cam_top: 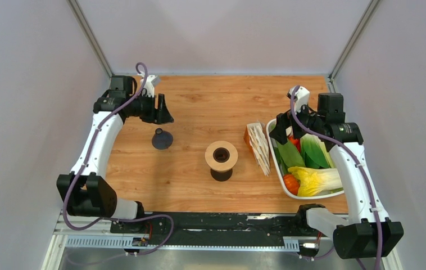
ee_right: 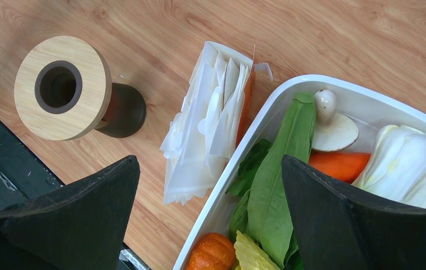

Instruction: Place the coffee filter in the dripper

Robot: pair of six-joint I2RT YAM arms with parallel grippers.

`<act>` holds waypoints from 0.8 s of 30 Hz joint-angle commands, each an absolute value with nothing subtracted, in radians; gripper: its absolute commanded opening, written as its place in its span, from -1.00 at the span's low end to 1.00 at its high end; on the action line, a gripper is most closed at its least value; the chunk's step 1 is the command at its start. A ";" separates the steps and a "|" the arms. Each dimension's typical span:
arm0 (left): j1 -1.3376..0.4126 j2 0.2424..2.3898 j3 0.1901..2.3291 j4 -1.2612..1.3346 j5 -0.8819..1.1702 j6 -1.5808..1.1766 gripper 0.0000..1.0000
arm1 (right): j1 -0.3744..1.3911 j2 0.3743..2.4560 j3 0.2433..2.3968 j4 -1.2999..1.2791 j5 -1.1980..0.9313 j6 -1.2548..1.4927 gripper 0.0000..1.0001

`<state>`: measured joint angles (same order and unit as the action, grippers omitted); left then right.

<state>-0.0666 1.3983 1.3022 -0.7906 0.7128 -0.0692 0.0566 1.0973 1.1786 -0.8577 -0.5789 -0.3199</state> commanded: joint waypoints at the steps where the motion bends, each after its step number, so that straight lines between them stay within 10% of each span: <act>1: -0.034 1.416 1.397 -0.998 0.411 0.336 0.38 | 0.061 1.105 1.218 -0.809 -0.609 -0.316 1.00; 24: -0.120 1.794 1.488 -0.980 0.214 0.502 0.43 | 0.061 1.102 1.242 -0.827 -0.628 -0.311 1.00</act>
<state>-0.1009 1.7496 1.4399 -1.0039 0.2420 0.4808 0.0566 1.1213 1.2037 -0.8516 -0.6041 -0.3157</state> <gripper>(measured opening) 0.717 0.998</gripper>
